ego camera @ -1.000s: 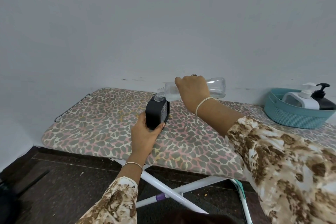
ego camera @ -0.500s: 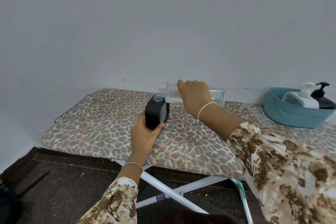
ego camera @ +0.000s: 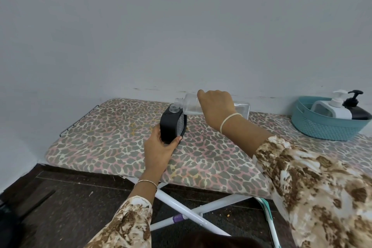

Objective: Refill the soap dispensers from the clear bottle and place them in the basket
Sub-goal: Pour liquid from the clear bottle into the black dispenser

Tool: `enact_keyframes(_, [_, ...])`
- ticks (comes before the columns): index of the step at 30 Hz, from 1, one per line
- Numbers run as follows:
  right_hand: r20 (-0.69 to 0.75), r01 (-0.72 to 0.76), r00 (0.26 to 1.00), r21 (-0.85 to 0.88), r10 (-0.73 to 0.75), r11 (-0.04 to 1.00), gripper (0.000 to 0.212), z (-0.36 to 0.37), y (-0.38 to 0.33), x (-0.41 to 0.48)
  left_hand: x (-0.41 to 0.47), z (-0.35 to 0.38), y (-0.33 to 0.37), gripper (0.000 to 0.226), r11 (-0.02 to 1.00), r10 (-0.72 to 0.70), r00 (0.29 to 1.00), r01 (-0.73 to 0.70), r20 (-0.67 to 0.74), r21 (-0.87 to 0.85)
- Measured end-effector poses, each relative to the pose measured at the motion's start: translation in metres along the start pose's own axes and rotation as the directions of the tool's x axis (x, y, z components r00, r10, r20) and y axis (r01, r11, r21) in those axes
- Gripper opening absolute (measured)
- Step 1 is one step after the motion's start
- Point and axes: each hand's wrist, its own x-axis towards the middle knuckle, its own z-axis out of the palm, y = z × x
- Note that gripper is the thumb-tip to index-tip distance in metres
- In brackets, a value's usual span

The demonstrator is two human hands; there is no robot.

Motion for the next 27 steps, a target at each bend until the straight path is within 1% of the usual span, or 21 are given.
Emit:
enact_keyframes(6, [-0.024,0.017,1.000,-0.012,-0.018,1.000,0.028,-0.005,0.000,0.001,0.001,0.000,-0.002,0.058,1.000,-0.007,1.000,0.007,0.005,0.000])
enact_keyframes(9, [-0.035,0.024,0.999,-0.016,-0.025,1.000,0.032,-0.007,-0.001,0.002,0.001,0.000,-0.001,0.058,1.000,-0.004,1.000,0.004,0.006,-0.004])
enact_keyframes(13, [-0.034,0.030,0.999,-0.021,-0.031,0.999,0.031,-0.008,-0.001,0.002,0.001,0.000,0.000,0.056,1.000,-0.004,1.000,0.004,0.012,-0.017])
enact_keyframes(18, [-0.044,0.009,0.999,-0.032,-0.011,0.999,0.036,-0.011,-0.002,0.003,0.001,0.000,-0.001,0.057,1.000,-0.004,1.000,0.005,0.006,-0.023])
enact_keyframes(27, [-0.053,0.002,0.999,-0.047,-0.004,0.999,0.037,-0.010,-0.003,0.003,0.001,0.000,-0.003,0.057,1.000,0.010,1.000,-0.010,0.007,-0.028])
